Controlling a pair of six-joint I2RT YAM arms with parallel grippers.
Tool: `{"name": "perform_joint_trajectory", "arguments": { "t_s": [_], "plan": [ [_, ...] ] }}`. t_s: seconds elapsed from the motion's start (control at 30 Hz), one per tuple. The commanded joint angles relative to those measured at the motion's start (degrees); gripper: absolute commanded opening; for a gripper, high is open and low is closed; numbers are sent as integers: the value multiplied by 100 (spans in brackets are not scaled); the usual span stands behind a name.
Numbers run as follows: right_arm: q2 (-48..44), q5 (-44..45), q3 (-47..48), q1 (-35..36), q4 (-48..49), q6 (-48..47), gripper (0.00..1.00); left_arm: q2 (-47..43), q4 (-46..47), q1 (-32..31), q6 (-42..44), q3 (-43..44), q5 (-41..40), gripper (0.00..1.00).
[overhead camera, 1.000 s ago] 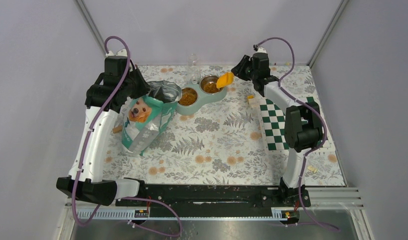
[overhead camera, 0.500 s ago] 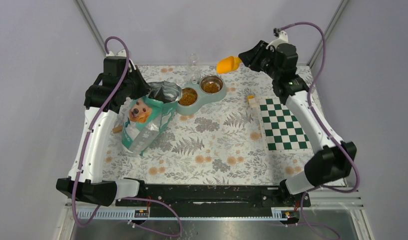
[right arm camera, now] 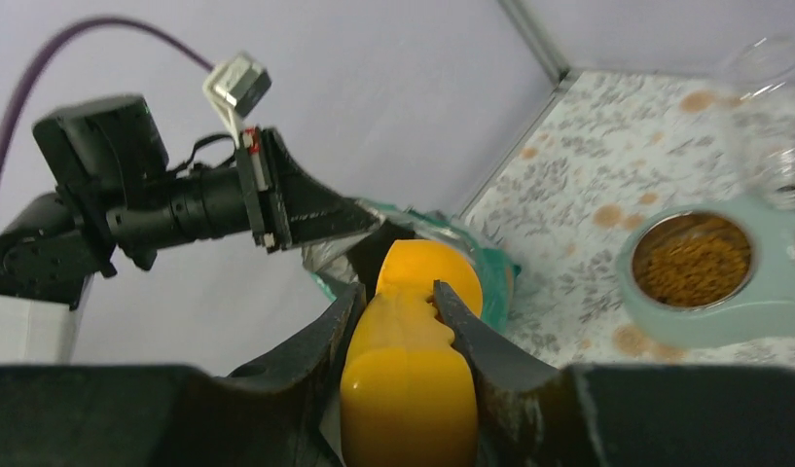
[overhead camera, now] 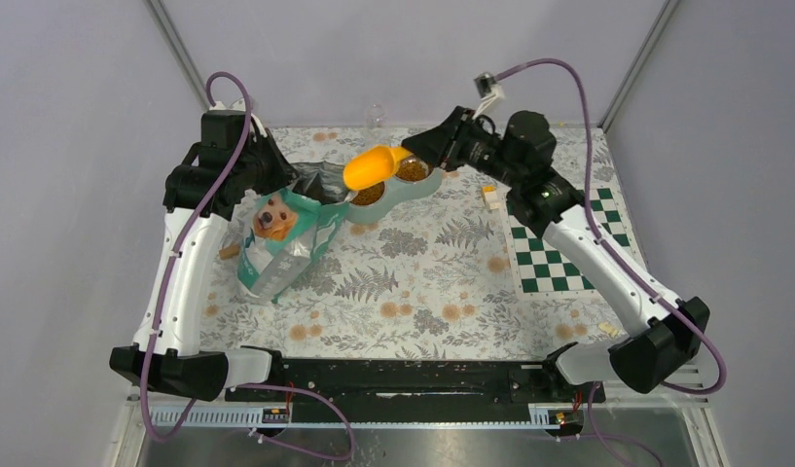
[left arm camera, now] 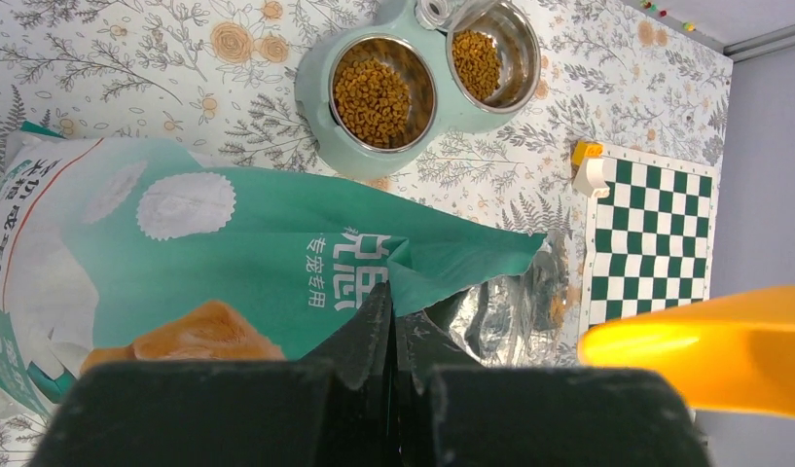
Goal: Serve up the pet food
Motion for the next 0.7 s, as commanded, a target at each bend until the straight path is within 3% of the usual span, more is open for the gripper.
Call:
{"name": "perform_joint_trajectory", "arguments": {
  "t_s": [0.0,0.3,0.67],
  "plan": [
    [252,256,501,543,-406,-431,0,-174,421,16,-176,218,337,0],
    [1036,911,1328,1378,-1659,-1294,0,-251,498,9,-224,112,535,0],
    [2063,1421,1709,1976,-1794,-1064,0,-236,622,3,-322,16,599,0]
  ]
}}
